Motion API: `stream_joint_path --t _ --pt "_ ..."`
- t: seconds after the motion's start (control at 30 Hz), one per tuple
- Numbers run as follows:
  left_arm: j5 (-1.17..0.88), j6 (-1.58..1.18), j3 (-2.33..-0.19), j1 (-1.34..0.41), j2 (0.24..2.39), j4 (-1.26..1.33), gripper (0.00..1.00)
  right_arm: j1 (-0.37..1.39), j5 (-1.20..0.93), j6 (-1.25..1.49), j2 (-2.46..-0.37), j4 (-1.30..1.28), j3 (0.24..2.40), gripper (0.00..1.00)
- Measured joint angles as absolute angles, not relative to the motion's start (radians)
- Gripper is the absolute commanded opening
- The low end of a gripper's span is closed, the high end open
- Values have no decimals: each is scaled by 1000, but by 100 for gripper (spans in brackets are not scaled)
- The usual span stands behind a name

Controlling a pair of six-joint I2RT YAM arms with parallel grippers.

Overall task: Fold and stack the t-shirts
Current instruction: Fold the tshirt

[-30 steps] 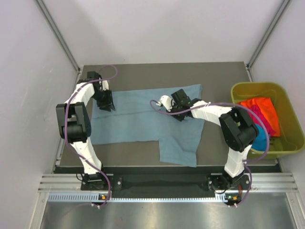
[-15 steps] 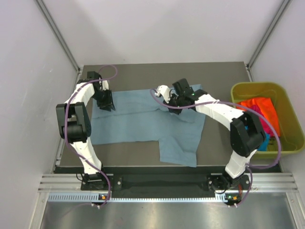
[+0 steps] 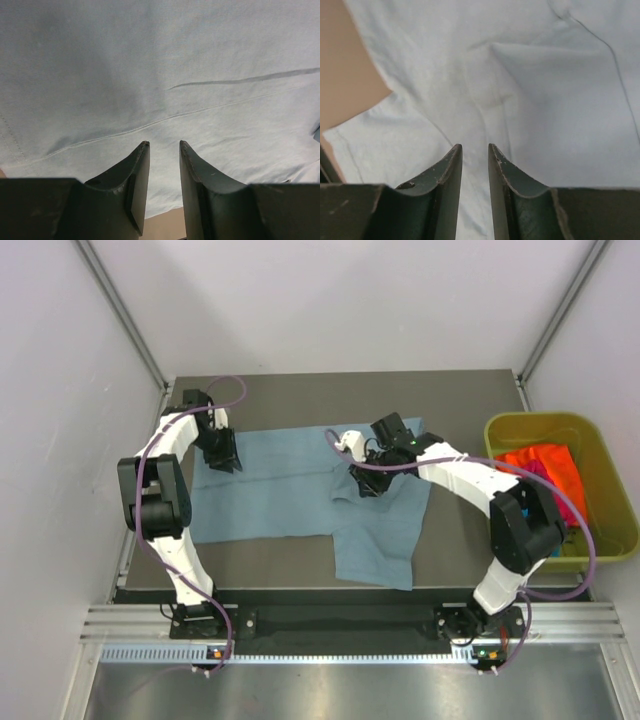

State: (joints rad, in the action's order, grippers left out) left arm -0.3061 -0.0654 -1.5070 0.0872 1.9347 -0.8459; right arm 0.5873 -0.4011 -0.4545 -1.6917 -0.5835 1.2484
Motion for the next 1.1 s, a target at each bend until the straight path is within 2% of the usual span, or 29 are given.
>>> stream_joint_path --t 0.43,0.77,1.1 --pt "-295 -50 -1507 87 1935 -848 37 155 -419 -230 -1701 -498 1231 28" --pt "-302 -35 -1518 87 1936 -860 38 109 -641 9 -1818 -456 1230 28" --pt "-299 -28 -1519 87 1936 -861 38 108 -663 53 -1812 -456 1202 29"
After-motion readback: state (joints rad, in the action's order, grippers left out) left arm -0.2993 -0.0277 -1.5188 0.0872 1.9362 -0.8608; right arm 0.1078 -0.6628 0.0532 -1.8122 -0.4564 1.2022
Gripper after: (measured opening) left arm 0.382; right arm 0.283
